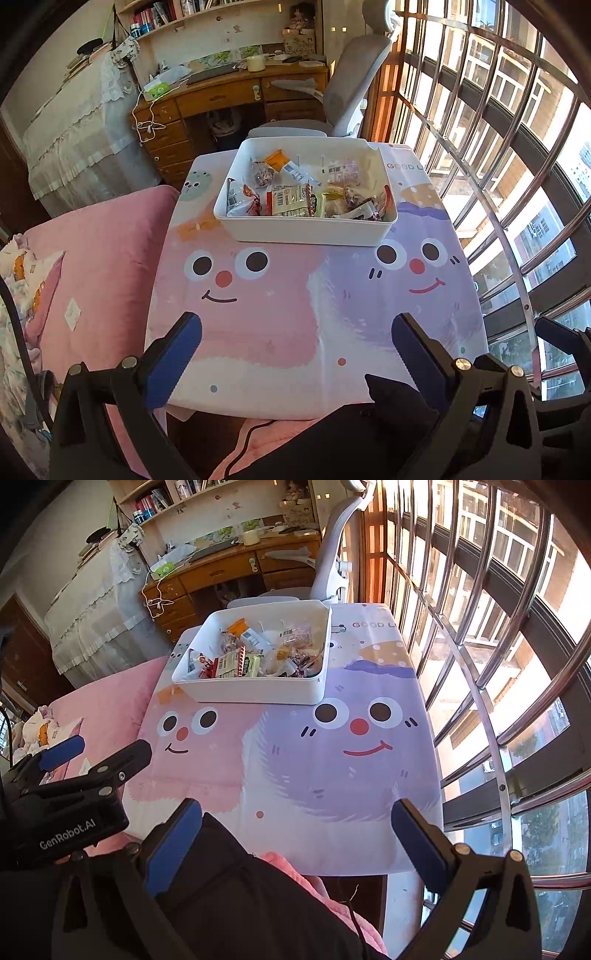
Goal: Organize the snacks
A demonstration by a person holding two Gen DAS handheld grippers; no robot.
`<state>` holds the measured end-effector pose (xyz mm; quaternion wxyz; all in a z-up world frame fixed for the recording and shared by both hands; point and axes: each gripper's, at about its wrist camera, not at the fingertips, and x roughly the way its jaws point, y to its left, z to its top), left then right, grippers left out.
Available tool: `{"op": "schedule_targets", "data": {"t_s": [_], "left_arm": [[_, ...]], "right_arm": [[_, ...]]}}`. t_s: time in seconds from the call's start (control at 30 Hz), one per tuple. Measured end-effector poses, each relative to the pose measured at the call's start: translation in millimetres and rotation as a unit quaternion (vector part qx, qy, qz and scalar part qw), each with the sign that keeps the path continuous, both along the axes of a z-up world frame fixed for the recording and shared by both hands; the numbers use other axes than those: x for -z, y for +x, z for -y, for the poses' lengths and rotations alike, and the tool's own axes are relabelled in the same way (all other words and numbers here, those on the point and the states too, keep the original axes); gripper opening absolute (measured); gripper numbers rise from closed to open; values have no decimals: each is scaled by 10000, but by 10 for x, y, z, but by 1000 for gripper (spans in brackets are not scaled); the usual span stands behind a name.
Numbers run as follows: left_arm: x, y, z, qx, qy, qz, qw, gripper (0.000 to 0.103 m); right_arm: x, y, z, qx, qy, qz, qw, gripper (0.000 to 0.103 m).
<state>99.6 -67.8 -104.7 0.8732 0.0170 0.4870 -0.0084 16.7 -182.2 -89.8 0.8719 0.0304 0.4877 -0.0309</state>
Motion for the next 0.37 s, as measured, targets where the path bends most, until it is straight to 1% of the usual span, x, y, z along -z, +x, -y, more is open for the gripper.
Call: {"op": "schedule_targets", "data": {"t_s": [0.37], "left_arm": [[55,49,-25,3,1,-24,10000,102]], "right_arm": [[41,60,-18,-10,-3,-59,10000,103]]}}
